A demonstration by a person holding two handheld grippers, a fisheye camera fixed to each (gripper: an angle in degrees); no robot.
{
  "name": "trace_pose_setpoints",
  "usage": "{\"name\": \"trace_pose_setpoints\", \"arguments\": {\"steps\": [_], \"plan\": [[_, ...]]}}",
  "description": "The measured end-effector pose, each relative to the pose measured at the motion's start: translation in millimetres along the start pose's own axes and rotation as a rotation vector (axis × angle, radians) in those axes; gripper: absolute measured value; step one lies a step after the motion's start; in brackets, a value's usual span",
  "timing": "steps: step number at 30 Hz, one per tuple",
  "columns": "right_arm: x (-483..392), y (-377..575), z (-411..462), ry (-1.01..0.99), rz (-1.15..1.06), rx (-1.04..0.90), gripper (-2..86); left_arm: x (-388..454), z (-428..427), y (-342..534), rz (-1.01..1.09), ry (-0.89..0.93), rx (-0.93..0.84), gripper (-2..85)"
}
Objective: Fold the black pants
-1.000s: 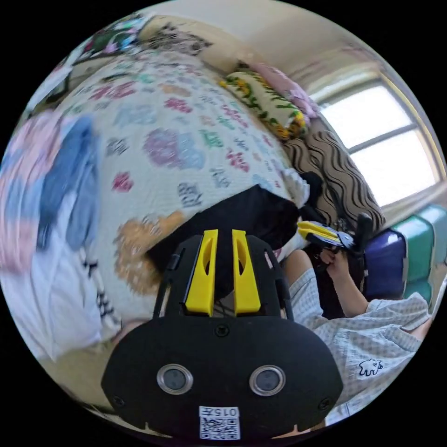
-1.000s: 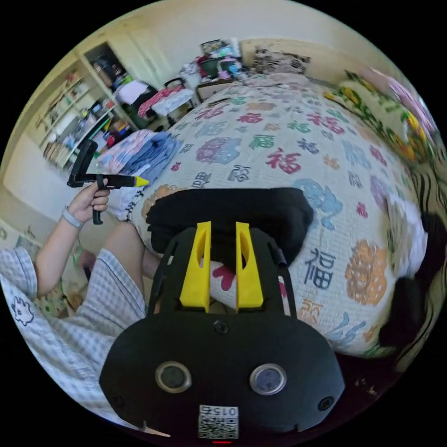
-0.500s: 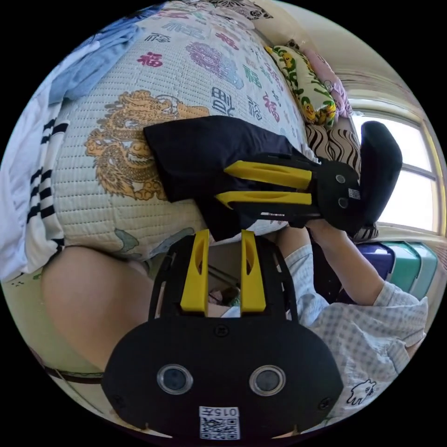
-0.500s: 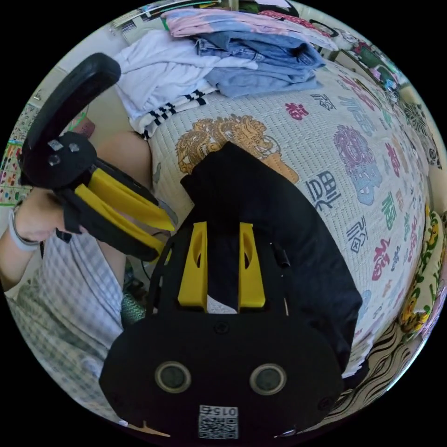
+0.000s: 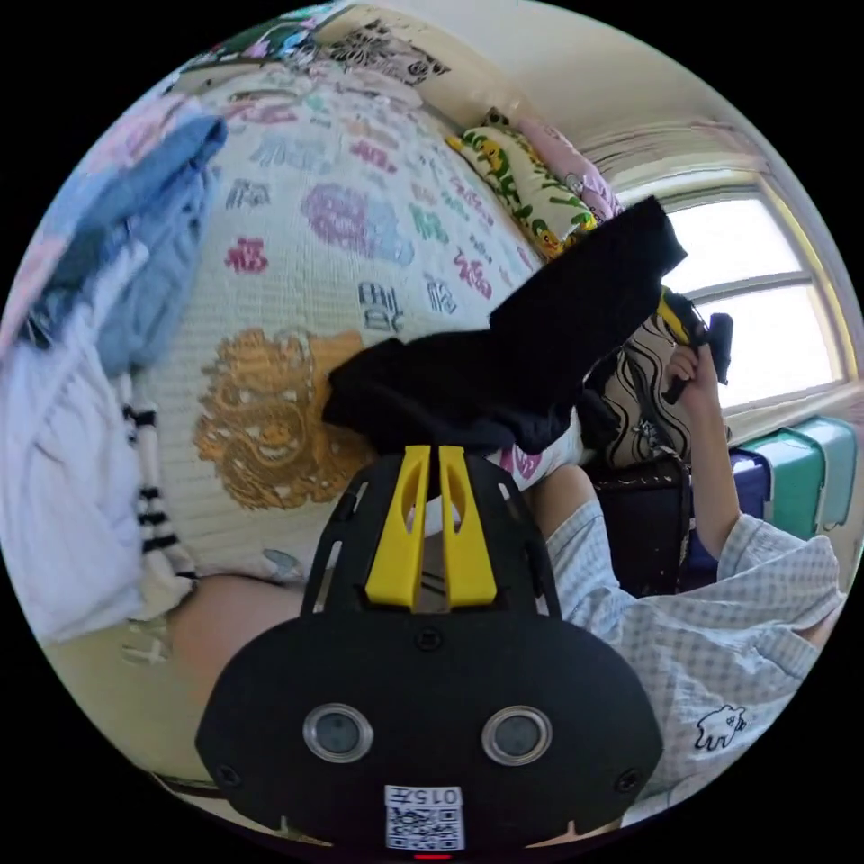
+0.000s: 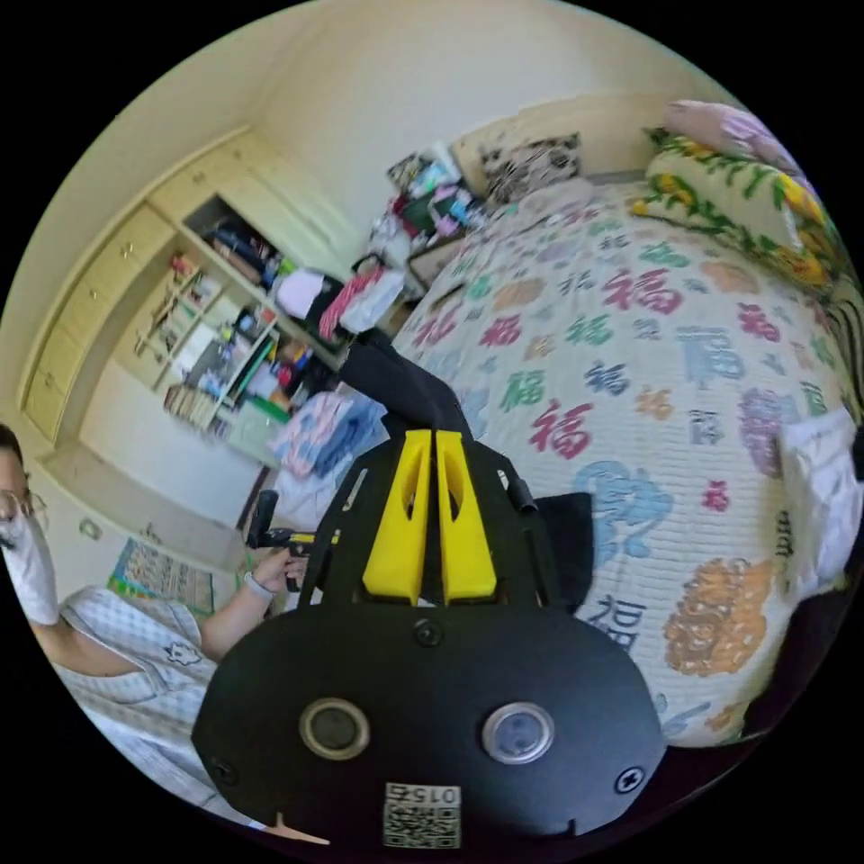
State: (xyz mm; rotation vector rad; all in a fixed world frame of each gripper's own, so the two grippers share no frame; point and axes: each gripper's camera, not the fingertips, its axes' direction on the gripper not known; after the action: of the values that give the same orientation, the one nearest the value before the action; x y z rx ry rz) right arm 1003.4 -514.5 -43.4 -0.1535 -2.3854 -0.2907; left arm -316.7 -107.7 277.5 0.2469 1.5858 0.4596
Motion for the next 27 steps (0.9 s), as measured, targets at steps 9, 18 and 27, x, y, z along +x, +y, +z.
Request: {"name": "trace_pose_setpoints", "arguments": {"steps": [9, 18, 27], "plan": [[129, 34, -148, 0.382, 0.363, 0.155, -0.1, 20, -80, -30, 0.053, -0.271, 0.01, -0.3], [214, 107, -101, 0.425, 0.709, -0.056, 1.0, -2, -41, -22, -0.099, -0.336, -0.178, 0.3], [165, 70, -116, 0.637, 0.423, -0.079, 6.5, 56, -25, -36, 0.145, -0.546, -0.252, 6.3]]}}
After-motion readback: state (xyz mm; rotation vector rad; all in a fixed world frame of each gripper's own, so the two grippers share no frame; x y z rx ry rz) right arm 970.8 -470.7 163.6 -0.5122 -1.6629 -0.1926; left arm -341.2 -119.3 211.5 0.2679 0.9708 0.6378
